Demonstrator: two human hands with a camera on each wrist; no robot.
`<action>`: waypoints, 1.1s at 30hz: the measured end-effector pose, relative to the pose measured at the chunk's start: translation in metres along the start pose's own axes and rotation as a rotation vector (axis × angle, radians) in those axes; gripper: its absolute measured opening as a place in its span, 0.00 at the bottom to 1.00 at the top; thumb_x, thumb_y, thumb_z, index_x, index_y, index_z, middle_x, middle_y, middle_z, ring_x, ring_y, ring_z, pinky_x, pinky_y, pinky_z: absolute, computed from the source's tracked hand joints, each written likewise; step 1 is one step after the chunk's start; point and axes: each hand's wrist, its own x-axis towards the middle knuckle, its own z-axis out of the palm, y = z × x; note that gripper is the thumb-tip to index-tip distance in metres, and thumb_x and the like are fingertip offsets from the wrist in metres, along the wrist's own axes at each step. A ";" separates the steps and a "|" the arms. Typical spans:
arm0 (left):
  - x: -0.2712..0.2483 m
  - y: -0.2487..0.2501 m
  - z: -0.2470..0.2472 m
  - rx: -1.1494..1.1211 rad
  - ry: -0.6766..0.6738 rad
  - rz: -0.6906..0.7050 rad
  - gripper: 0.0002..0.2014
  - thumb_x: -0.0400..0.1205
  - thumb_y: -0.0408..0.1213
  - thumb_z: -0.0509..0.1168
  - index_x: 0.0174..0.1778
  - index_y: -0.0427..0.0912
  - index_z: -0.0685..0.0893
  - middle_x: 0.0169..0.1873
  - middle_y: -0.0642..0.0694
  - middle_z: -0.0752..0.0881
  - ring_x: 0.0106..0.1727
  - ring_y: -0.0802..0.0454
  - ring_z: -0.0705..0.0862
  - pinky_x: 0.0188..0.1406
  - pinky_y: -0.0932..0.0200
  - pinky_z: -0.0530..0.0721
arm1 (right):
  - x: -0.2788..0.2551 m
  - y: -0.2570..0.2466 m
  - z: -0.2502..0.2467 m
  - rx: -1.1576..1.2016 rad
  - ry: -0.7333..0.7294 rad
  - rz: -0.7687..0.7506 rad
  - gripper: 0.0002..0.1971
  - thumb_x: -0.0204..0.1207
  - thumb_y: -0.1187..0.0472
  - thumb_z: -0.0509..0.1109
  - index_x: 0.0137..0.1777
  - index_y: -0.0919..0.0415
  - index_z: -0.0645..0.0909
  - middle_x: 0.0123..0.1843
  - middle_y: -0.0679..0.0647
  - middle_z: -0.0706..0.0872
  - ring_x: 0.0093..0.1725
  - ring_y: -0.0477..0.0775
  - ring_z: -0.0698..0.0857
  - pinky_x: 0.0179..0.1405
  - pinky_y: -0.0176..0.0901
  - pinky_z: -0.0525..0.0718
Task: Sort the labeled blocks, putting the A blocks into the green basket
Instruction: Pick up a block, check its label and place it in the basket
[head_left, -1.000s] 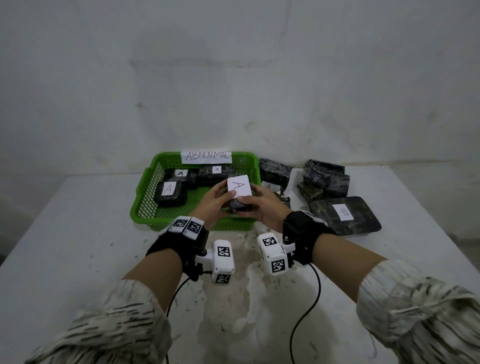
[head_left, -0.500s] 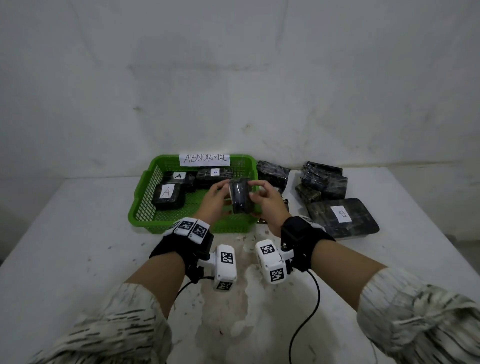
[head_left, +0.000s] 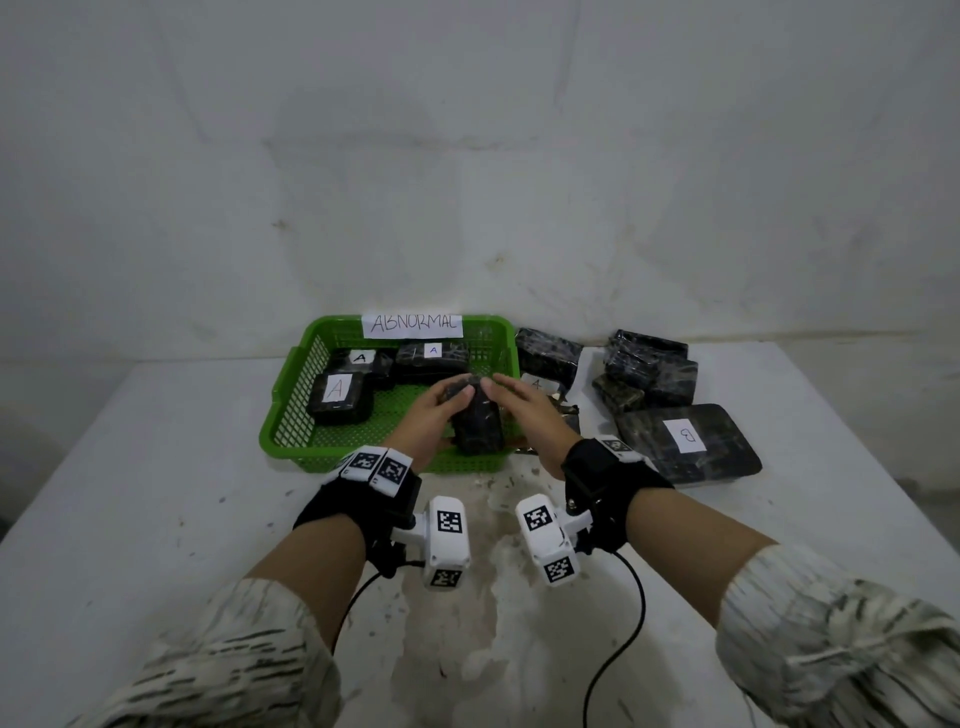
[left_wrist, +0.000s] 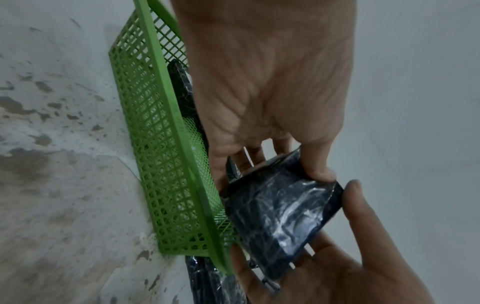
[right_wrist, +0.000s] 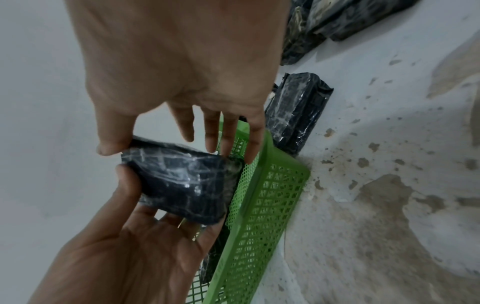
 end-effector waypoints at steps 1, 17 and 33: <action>0.000 0.000 0.000 0.016 -0.009 -0.003 0.15 0.84 0.36 0.61 0.67 0.45 0.77 0.63 0.42 0.80 0.69 0.44 0.76 0.64 0.42 0.78 | 0.000 0.000 0.000 0.011 -0.023 0.016 0.24 0.83 0.48 0.63 0.76 0.58 0.73 0.64 0.44 0.78 0.63 0.41 0.77 0.59 0.32 0.73; 0.002 -0.005 -0.004 0.059 0.031 0.055 0.22 0.83 0.30 0.61 0.75 0.40 0.71 0.70 0.36 0.77 0.67 0.39 0.78 0.63 0.37 0.80 | 0.003 0.004 0.002 0.009 0.012 0.017 0.25 0.76 0.61 0.73 0.73 0.63 0.75 0.64 0.61 0.85 0.60 0.57 0.86 0.63 0.54 0.84; 0.003 -0.005 -0.006 0.118 0.148 0.138 0.25 0.79 0.24 0.64 0.72 0.40 0.69 0.61 0.35 0.76 0.57 0.42 0.80 0.47 0.49 0.85 | 0.004 0.009 0.001 -0.034 -0.016 -0.020 0.49 0.65 0.58 0.83 0.82 0.55 0.59 0.68 0.53 0.76 0.70 0.59 0.79 0.66 0.52 0.82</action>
